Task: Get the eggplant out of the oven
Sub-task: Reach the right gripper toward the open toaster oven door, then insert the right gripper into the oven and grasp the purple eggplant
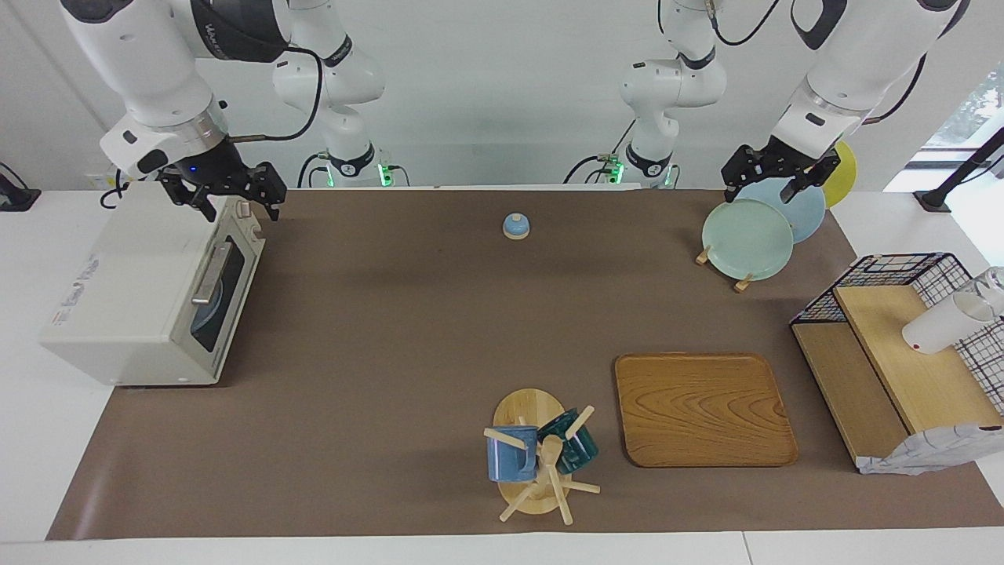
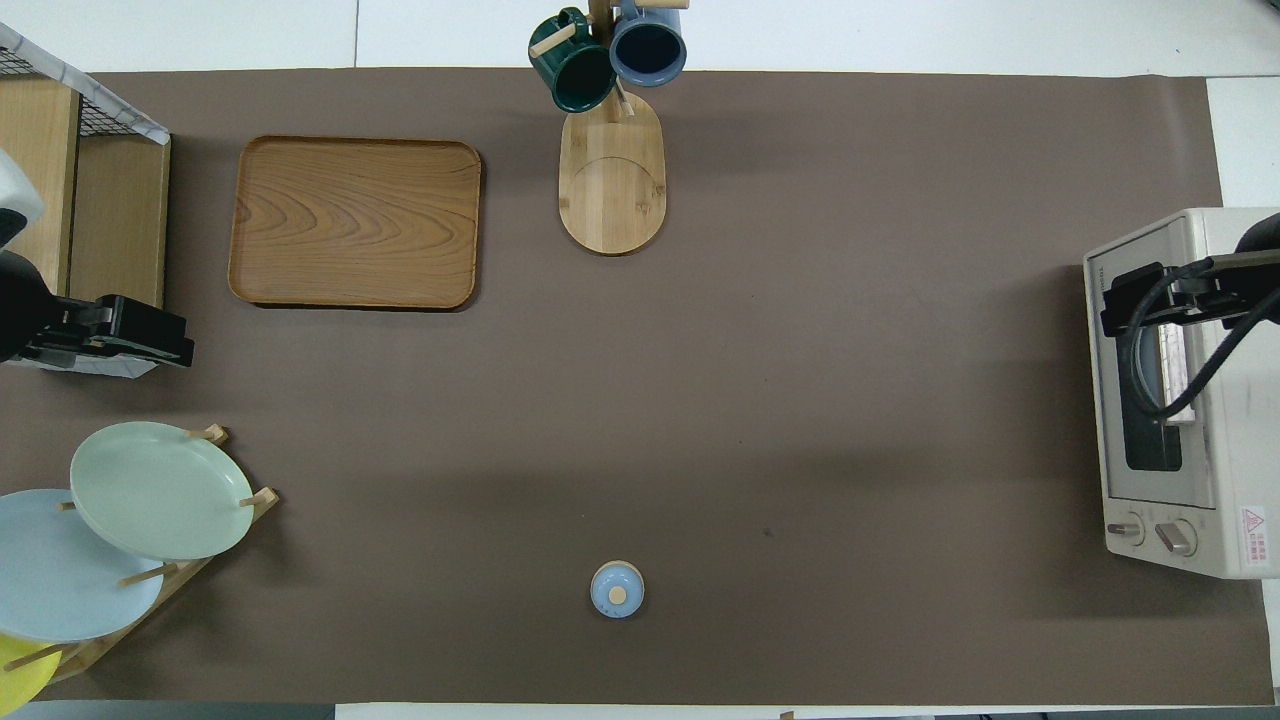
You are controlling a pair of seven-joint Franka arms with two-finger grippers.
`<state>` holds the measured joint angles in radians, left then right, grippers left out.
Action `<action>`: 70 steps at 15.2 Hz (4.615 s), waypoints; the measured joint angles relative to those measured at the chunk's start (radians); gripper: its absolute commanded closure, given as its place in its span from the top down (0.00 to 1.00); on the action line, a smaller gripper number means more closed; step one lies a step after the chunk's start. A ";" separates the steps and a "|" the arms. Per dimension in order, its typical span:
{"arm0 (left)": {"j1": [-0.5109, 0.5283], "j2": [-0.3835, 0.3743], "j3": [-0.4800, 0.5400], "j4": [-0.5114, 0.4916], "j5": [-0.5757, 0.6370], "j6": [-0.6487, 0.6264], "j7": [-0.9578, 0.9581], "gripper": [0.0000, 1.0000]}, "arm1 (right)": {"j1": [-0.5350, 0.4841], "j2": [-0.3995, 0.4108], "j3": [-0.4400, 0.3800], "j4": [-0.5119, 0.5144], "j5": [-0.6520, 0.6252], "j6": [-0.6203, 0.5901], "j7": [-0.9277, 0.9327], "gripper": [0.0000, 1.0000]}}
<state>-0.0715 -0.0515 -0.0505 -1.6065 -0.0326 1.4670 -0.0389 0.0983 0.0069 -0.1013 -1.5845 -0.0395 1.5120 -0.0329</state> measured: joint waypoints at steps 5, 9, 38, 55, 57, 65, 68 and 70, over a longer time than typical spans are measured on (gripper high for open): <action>0.000 0.000 0.000 0.000 0.000 0.000 0.000 1.00 | 0.000 0.000 0.000 0.000 0.000 0.000 0.000 1.00; 0.000 0.000 0.000 0.000 0.000 0.000 0.000 1.00 | -0.003 -0.001 -0.003 -0.012 0.000 0.044 -0.027 0.00; 0.000 0.000 0.000 0.000 0.000 0.000 0.000 1.00 | -0.131 -0.087 -0.008 -0.481 -0.134 0.454 -0.127 0.00; 0.000 0.000 0.000 0.000 0.000 0.000 0.000 1.00 | 0.036 0.070 0.003 -0.672 0.001 0.842 -0.040 0.00; 0.000 0.000 0.000 0.000 0.000 0.000 0.000 1.00 | 0.044 0.070 0.003 -0.662 0.028 0.808 -0.029 0.00; 0.000 0.000 0.000 0.000 0.000 0.000 0.000 1.00 | 0.031 0.036 -0.013 -0.515 0.056 0.578 -0.028 0.45; 0.000 0.000 0.000 0.000 0.000 0.000 0.000 1.00 | -0.002 0.034 -0.014 -0.515 0.052 0.574 -0.082 0.44; 0.000 0.000 0.000 0.000 0.000 0.000 0.000 1.00 | -0.013 0.034 -0.015 -0.518 0.048 0.575 -0.123 0.44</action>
<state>-0.0715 -0.0515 -0.0505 -1.6065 -0.0326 1.4670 -0.0389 0.0854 0.0412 -0.1160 -2.1023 0.0082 2.0865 -0.1561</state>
